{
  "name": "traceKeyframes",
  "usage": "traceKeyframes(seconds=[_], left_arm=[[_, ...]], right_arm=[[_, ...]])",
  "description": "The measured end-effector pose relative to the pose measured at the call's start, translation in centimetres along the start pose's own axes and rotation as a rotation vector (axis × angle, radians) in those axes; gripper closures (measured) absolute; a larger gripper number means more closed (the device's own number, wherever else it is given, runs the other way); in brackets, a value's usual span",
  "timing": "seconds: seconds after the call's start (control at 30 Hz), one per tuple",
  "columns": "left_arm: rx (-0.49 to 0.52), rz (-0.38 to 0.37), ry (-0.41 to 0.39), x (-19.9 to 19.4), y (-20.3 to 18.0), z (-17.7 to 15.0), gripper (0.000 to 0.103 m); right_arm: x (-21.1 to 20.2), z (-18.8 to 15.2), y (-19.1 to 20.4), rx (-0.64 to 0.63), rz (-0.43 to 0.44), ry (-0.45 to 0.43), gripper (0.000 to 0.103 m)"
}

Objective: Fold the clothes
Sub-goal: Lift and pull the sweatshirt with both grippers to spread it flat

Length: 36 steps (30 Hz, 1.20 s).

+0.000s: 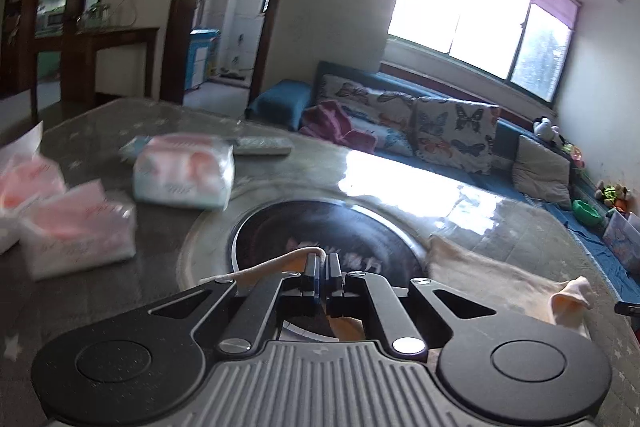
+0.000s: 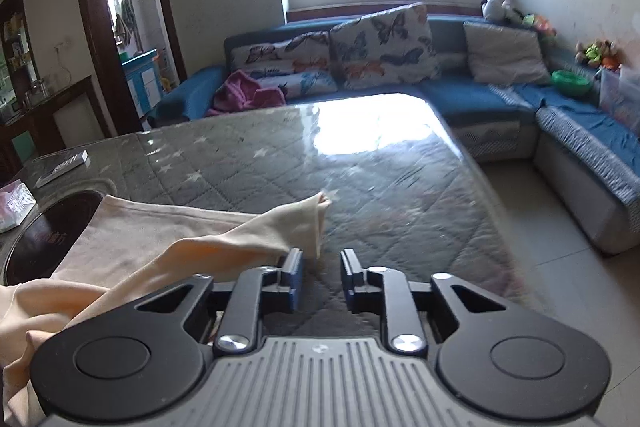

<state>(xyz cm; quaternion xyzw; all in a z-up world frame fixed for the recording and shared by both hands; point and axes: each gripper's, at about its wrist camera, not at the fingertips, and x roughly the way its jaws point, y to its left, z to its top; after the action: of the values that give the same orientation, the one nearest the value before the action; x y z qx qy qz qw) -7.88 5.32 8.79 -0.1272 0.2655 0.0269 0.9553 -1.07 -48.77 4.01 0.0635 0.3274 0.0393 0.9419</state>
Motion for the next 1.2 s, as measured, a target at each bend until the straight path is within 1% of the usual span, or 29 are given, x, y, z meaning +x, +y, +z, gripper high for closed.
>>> traceKeyframes(seconds=[0.07, 0.1, 0.13, 0.23, 0.3, 0.37, 0.43, 0.47, 0.5, 0.6, 0.7, 0.83, 1.0, 1.03, 1.1, 1.2], left_arm=[[-0.005, 0.022, 0.025, 0.2, 0.3, -1.0, 0.100], [-0.010, 0.032, 0.038, 0.3, 0.4, -1.5, 0.100], [-0.018, 0.040, 0.050, 0.4, 0.5, -1.9, 0.100], [-0.032, 0.060, 0.073, 0.9, 0.8, -2.5, 0.100], [-0.032, 0.070, 0.085, 1.2, 0.8, -2.8, 0.100], [-0.029, 0.073, 0.089, 1.4, 0.8, -2.7, 0.100], [-0.028, 0.076, 0.091, 1.5, 0.7, -2.7, 0.100], [-0.028, 0.077, 0.090, 1.5, 0.7, -2.6, 0.100], [-0.028, 0.078, 0.089, 1.5, 0.7, -2.6, 0.100], [-0.024, 0.072, 0.078, 1.2, 0.9, -2.4, 0.100], [-0.019, 0.064, 0.061, 0.4, 1.0, -2.3, 0.100], [-0.015, 0.058, 0.043, -0.7, 1.3, -2.3, 0.100], [-0.002, 0.053, 0.043, -2.2, 1.7, -2.7, 0.100], [0.003, 0.053, 0.045, -2.4, 1.8, -2.8, 0.100], [0.009, 0.052, 0.052, -2.8, 1.9, -3.1, 0.101], [0.015, 0.052, 0.056, -3.1, 2.1, -3.4, 0.101]], right_arm=[[1.5, -0.5, 0.3, 0.016, 0.018, 0.016, 0.076], [2.3, -0.7, 0.5, 0.024, 0.026, 0.024, 0.068], [2.9, -0.9, 0.5, 0.036, 0.024, 0.029, 0.063], [4.7, -0.9, -0.1, 0.079, 0.032, 0.039, 0.063], [5.5, -0.8, -0.7, 0.118, 0.057, 0.053, 0.063], [5.9, -0.9, -1.2, 0.146, 0.091, 0.057, 0.068], [5.6, -0.9, -1.4, 0.157, 0.107, 0.047, 0.084], [5.2, -0.9, -1.5, 0.158, 0.112, 0.043, 0.088], [4.8, -1.0, -1.6, 0.162, 0.114, 0.033, 0.089], [2.4, -0.9, -1.5, 0.129, 0.070, -0.011, 0.092], [-0.7, -1.0, -1.9, 0.087, 0.020, -0.053, 0.092], [-5.4, -1.0, -2.6, 0.011, -0.068, -0.092, 0.093], [-10.5, -1.8, -4.0, -0.041, -0.185, -0.116, 0.093], [-11.0, -2.0, -4.2, -0.043, -0.196, -0.115, 0.093], [-12.6, -3.0, -4.8, -0.051, -0.252, -0.108, 0.093], [-13.0, -4.3, -5.9, -0.029, -0.297, -0.086, 0.093]])
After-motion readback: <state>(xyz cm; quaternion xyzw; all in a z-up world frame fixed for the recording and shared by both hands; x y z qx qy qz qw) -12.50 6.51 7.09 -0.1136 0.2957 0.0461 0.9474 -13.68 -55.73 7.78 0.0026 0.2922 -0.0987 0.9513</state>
